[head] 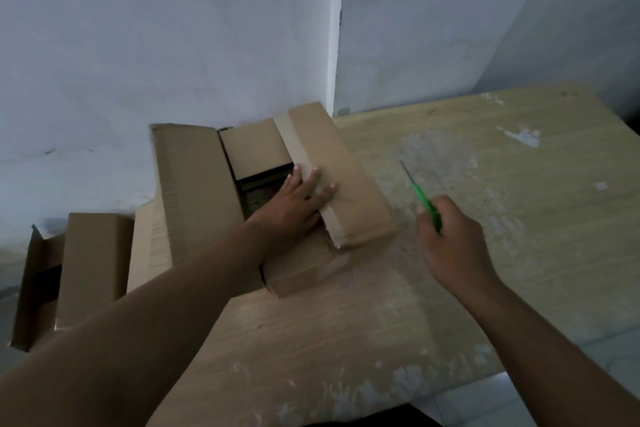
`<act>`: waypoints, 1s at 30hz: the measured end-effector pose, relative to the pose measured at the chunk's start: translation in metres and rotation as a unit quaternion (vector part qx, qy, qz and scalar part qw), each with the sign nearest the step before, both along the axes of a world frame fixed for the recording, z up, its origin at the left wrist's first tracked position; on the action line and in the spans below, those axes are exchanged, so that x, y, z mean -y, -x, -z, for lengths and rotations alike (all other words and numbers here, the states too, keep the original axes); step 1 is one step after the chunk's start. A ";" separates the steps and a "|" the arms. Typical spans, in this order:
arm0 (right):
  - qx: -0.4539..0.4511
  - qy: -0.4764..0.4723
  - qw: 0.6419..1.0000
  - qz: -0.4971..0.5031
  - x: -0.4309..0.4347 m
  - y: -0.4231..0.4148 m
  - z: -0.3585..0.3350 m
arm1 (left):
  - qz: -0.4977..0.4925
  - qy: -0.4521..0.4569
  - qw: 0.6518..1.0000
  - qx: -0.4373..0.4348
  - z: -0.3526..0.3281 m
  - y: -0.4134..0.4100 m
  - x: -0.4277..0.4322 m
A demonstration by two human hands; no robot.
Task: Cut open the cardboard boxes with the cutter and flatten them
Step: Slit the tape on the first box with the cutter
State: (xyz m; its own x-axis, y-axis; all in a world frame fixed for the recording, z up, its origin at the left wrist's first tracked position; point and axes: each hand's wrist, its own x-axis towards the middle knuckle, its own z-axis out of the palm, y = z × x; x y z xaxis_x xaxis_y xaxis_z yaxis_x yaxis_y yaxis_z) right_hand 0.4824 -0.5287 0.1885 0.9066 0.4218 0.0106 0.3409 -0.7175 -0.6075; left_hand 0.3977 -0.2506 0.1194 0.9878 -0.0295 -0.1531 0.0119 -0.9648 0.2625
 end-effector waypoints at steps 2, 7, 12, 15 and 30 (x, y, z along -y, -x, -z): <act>0.010 0.007 1.000 -0.027 -0.032 -0.012 0.004 | 0.092 -0.011 0.995 0.023 0.004 0.014 -0.007; -0.139 -0.019 0.990 0.024 -0.088 -0.019 0.024 | 0.086 -0.025 0.996 -0.003 -0.015 0.045 -0.019; -0.296 -0.105 0.940 0.134 -0.100 0.029 0.048 | -0.229 0.304 0.923 -0.060 -0.051 0.035 -0.019; -0.317 -0.156 0.927 0.126 -0.110 0.069 0.063 | -0.359 0.311 0.879 -0.040 -0.057 -0.005 -0.013; -0.141 0.002 0.988 -0.068 -0.065 -0.066 0.005 | -0.095 0.136 0.969 -0.183 -0.066 -0.025 0.002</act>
State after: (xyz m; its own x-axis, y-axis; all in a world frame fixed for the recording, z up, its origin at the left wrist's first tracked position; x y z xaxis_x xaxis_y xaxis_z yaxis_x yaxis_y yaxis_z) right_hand 0.5484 -0.4640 0.1836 0.8077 0.5399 -0.2367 0.2519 -0.6790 -0.6896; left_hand 0.4226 -0.2526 0.1856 0.8607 0.0587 -0.5057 0.3219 -0.8323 0.4513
